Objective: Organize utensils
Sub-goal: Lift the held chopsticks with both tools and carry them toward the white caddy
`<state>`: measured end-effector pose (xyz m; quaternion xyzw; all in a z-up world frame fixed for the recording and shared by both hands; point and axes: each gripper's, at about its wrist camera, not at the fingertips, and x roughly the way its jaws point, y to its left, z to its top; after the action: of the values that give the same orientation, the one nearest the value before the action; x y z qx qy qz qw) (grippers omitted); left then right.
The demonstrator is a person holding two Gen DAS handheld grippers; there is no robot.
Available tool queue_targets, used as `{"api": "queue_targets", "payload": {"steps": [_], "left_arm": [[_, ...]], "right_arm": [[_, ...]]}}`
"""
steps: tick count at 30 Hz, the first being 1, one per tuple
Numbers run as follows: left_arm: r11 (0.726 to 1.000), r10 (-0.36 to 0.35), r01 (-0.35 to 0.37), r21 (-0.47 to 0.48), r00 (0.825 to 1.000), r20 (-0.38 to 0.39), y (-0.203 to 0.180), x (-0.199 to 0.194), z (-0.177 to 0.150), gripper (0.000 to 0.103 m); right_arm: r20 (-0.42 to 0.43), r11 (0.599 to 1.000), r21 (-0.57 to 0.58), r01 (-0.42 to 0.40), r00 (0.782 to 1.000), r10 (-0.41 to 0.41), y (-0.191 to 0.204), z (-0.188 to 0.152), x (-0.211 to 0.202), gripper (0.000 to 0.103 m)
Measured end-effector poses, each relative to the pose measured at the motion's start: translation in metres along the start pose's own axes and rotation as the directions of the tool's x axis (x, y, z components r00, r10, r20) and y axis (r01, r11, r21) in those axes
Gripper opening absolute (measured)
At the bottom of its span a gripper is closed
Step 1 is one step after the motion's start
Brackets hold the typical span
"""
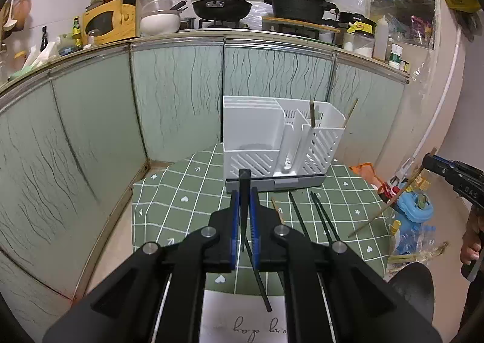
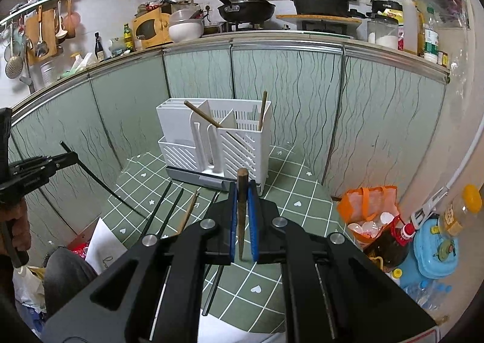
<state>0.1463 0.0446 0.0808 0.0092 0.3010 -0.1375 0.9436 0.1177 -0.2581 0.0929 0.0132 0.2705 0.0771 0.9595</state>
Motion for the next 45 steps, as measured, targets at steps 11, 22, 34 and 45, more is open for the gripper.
{"api": "queue_targets", "payload": {"steps": [11,22,34,45], "left_arm": [[0.998,-0.046,0.045,0.036,0.999,0.027,-0.008,-0.007,0.034,0.008],[0.985,-0.153,0.149,0.091,0.987,0.042,-0.036,-0.003,0.071,0.008],[0.973,-0.206,0.198,0.122,0.977,0.056,-0.056,0.003,0.123,0.008],[0.952,-0.277,0.267,0.151,0.960,0.044,-0.080,0.020,0.168,0.008]], "right_arm": [[0.027,1.000,-0.009,-0.024,0.999,0.025,-0.004,0.033,-0.007,0.007],[0.044,0.996,-0.029,-0.085,0.995,0.086,-0.009,0.087,-0.012,0.007],[0.039,0.993,-0.032,-0.109,0.993,0.111,-0.020,0.133,0.001,0.007],[0.043,0.991,-0.061,-0.118,0.992,0.121,-0.023,0.178,0.017,0.007]]}}
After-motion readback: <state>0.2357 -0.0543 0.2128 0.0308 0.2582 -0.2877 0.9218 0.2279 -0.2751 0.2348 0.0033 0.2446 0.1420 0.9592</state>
